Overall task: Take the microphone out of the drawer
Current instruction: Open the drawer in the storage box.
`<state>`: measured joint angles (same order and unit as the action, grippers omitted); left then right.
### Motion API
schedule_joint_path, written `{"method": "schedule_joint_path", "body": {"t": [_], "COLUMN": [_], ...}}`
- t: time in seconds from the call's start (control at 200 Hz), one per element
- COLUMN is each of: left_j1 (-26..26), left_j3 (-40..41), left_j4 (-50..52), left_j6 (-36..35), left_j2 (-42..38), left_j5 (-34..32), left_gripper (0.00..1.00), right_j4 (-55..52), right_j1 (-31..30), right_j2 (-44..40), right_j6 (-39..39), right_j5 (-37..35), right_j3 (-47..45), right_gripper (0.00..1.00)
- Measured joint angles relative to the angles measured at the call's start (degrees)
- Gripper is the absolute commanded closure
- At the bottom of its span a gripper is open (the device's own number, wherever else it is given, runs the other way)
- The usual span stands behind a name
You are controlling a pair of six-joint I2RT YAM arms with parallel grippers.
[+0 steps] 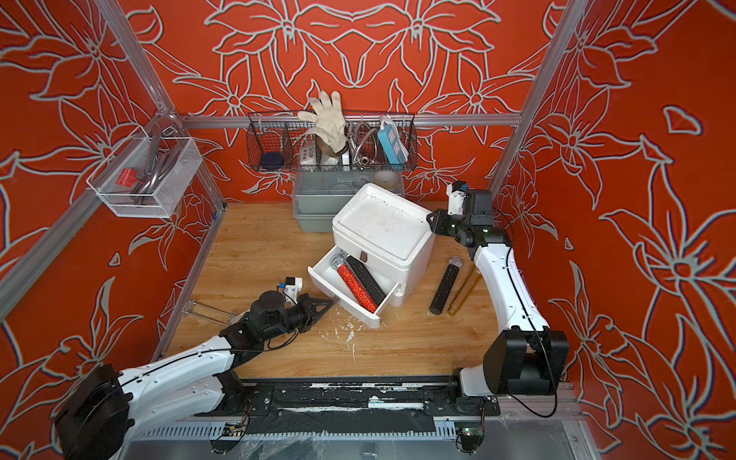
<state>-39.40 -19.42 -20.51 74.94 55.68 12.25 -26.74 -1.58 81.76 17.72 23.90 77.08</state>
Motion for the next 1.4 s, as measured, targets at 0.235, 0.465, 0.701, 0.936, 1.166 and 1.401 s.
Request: {"method": "schedule_joint_path", "body": {"t": [0.235, 0.465, 0.701, 0.936, 1.166, 1.401], "left_j1": [-0.07, -0.09, 2.32, 11.74, 20.17, 26.12], "left_j3": [0.57, -0.28, -5.38, -10.47, -13.60, -16.06], "left_j4": [1.64, 7.48, 15.61, 22.82, 26.99, 31.52], "left_j6": [-0.13, -0.83, -3.10, -5.79, -7.23, -9.84], "left_j2": [-0.96, -4.15, -7.30, -7.54, -6.82, -5.16], "left_j5": [-0.17, -1.29, -0.52, 5.53, 14.03, 20.87], "left_gripper": [0.40, 0.12, 0.05, 0.04, 0.00, 0.00], "right_j4": [0.50, -3.85, -13.90, -22.01, -26.80, -30.99], "right_j1": [-0.66, -0.76, -1.49, -2.38, -13.07, -27.61], "right_j2": [0.33, 2.71, 3.56, 0.63, -3.52, -3.76], "right_j6": [0.22, 2.36, 0.22, -2.51, -5.38, -6.58], "right_j5": [0.50, 0.37, -5.70, -9.29, -8.90, -8.59], "right_j3": [0.04, 2.40, 8.66, 13.75, 17.64, 17.90], "right_gripper": [0.66, 0.36, 0.30, 0.32, 0.43, 0.42]}}
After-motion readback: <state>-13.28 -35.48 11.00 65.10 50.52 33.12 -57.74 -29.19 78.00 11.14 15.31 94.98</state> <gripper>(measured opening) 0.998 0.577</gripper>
